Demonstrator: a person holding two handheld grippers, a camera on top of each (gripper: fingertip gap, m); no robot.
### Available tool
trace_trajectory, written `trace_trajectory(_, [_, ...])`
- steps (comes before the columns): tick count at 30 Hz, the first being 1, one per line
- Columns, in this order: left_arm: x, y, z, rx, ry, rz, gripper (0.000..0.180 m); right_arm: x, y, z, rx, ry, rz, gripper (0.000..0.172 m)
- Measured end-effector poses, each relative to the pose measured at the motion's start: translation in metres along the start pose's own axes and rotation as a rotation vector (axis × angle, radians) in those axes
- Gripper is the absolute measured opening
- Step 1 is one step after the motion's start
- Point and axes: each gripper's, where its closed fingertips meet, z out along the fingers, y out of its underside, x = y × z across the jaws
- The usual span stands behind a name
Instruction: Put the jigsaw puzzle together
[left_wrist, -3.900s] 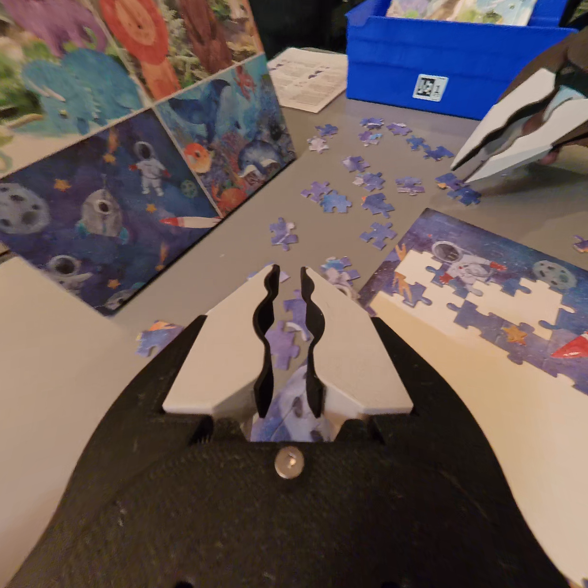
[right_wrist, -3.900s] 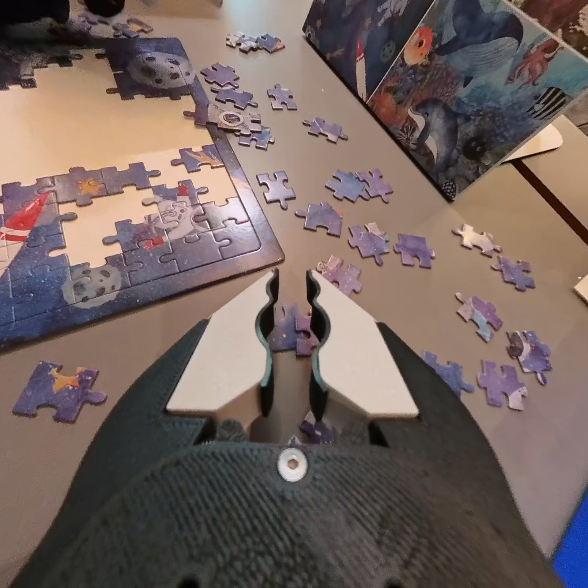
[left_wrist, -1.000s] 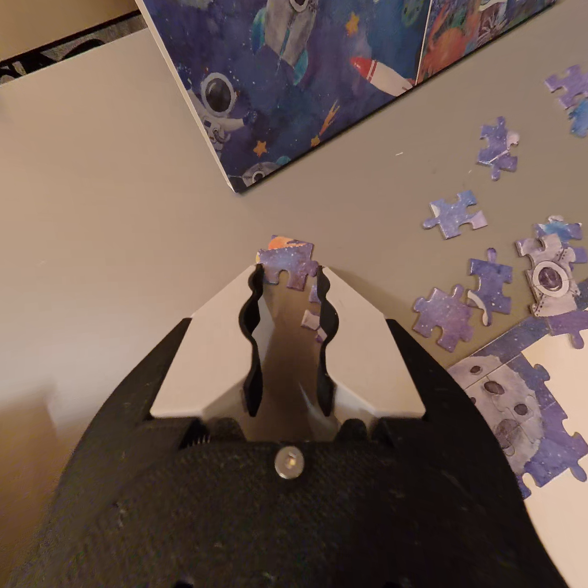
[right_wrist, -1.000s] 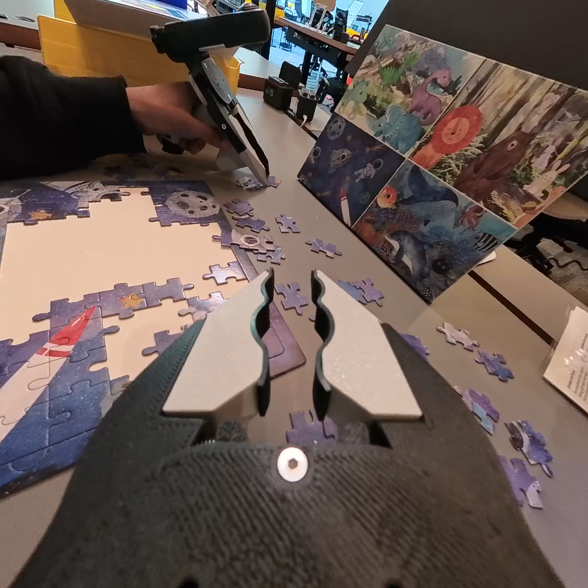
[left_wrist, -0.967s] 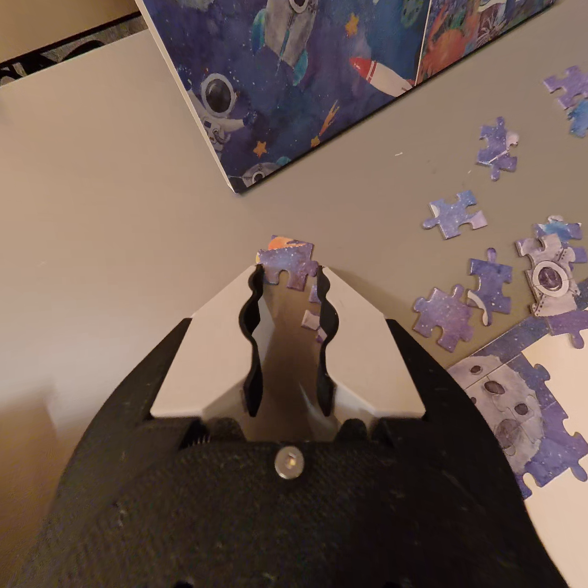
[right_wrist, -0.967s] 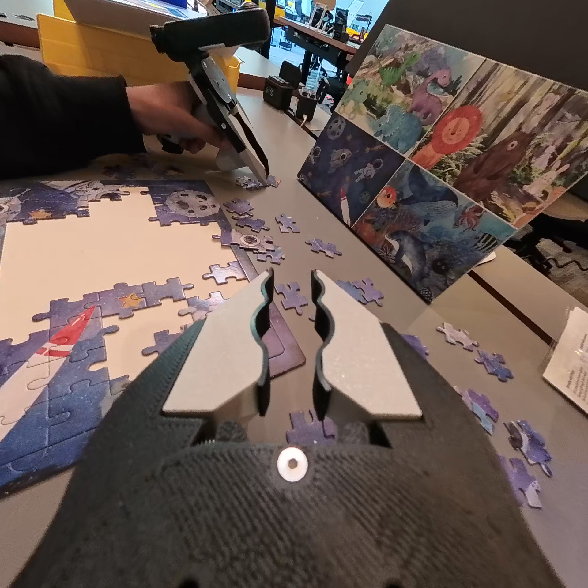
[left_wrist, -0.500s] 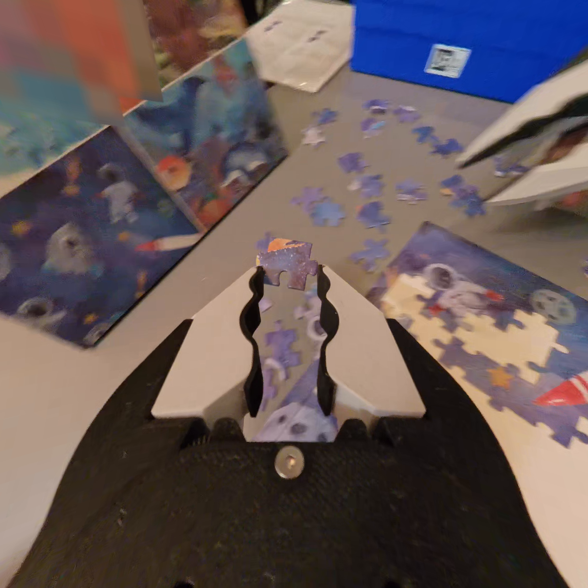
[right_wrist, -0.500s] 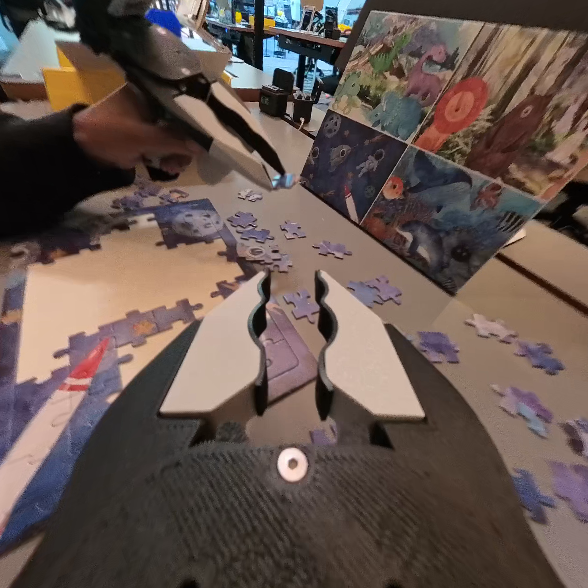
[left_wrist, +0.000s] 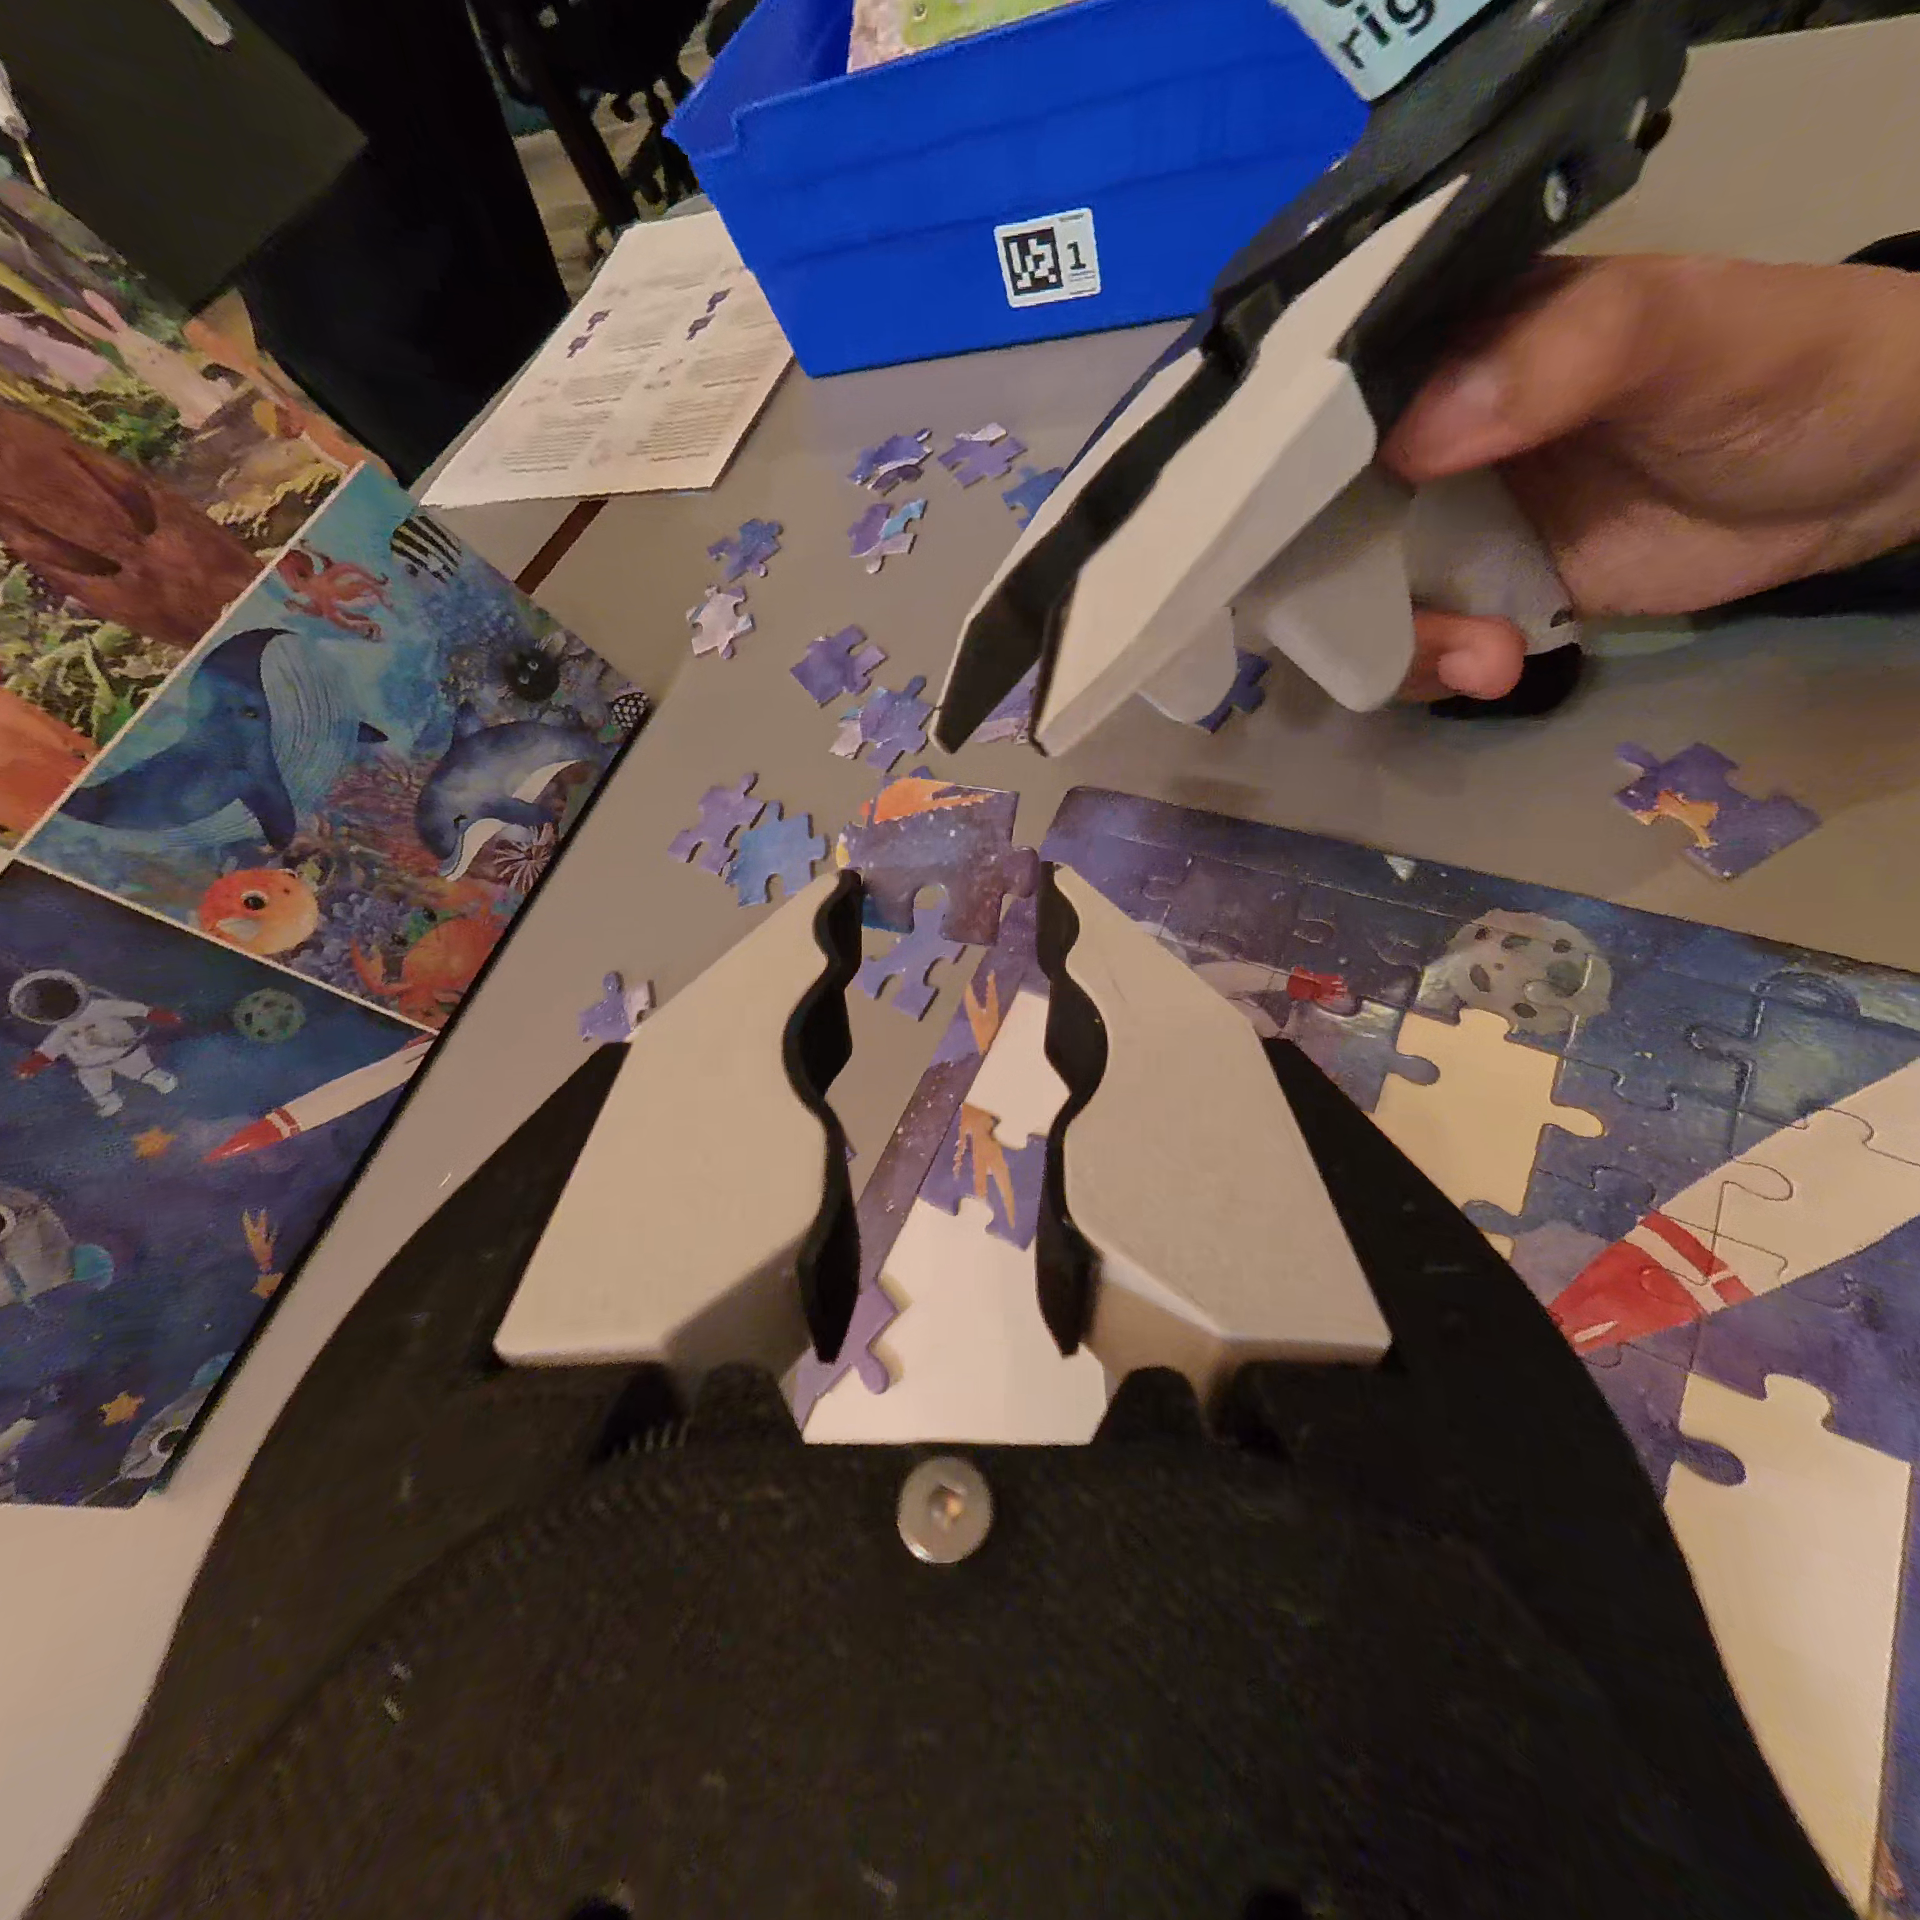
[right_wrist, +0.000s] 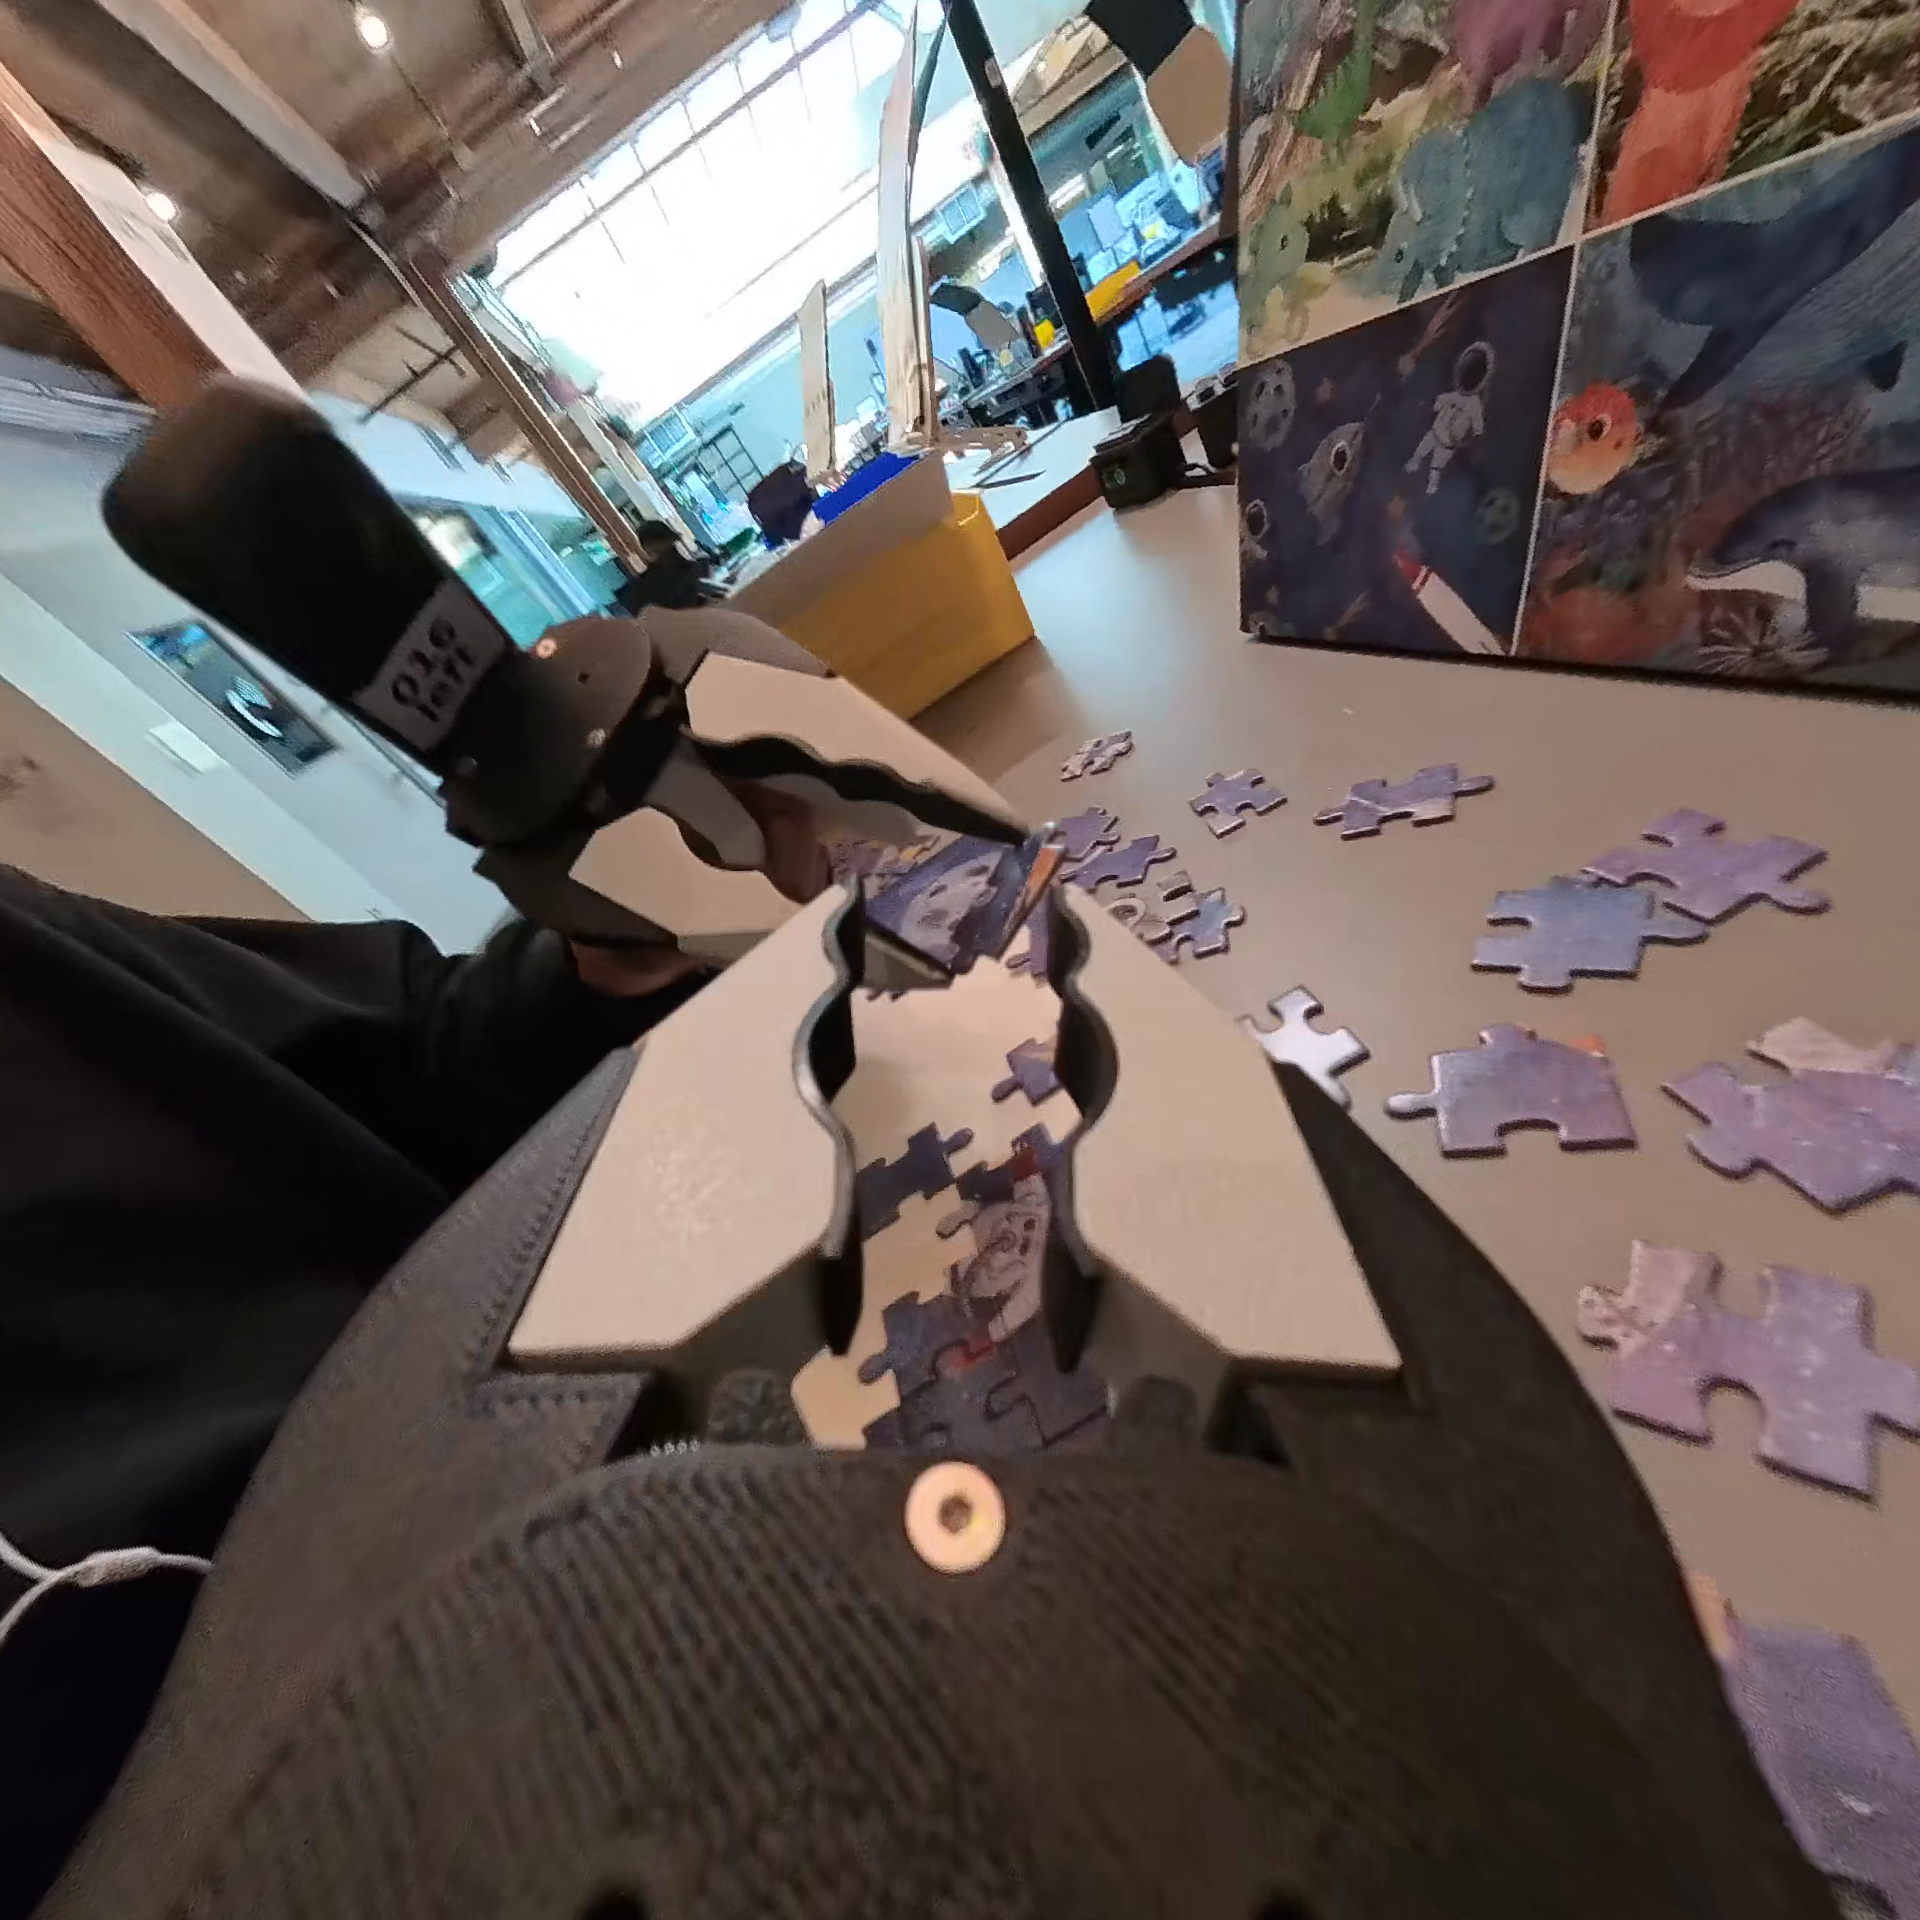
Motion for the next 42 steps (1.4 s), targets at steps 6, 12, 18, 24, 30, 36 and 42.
trace_trajectory(6, [0.008, -0.004, 0.003, 0.023, -0.008, 0.037, 0.032, 0.005, 0.011, 0.004, -0.060, -0.003, 0.061, 0.024])
trace_trajectory(12, [0.007, -0.005, 0.001, 0.042, 0.038, -0.031, 0.038, 0.007, 0.010, 0.002, -0.090, -0.030, 0.050, 0.000])
trace_trajectory(18, [-0.022, 0.009, -0.010, 0.053, 0.085, -0.193, 0.038, 0.029, 0.030, -0.004, -0.432, 0.046, -0.066, 0.000])
trace_trajectory(24, [-0.022, 0.060, -0.004, -0.201, 0.153, -0.139, 0.019, 0.047, 0.055, 0.009, -0.762, 0.050, -0.176, 0.000])
trace_trajectory(30, [0.002, 0.076, -0.007, -0.288, 0.309, -0.117, 0.028, 0.035, 0.071, 0.017, -0.848, -0.092, 0.012, 0.000])
trace_trajectory(36, [0.016, 0.089, -0.004, -0.373, 0.337, -0.049, 0.025, 0.037, 0.078, 0.020, -0.917, -0.126, 0.085, 0.011])
trace_trajectory(42, [0.012, 0.089, -0.010, -0.379, 0.338, -0.063, 0.024, 0.042, 0.065, 0.020, -0.844, -0.075, -0.029, 0.037])
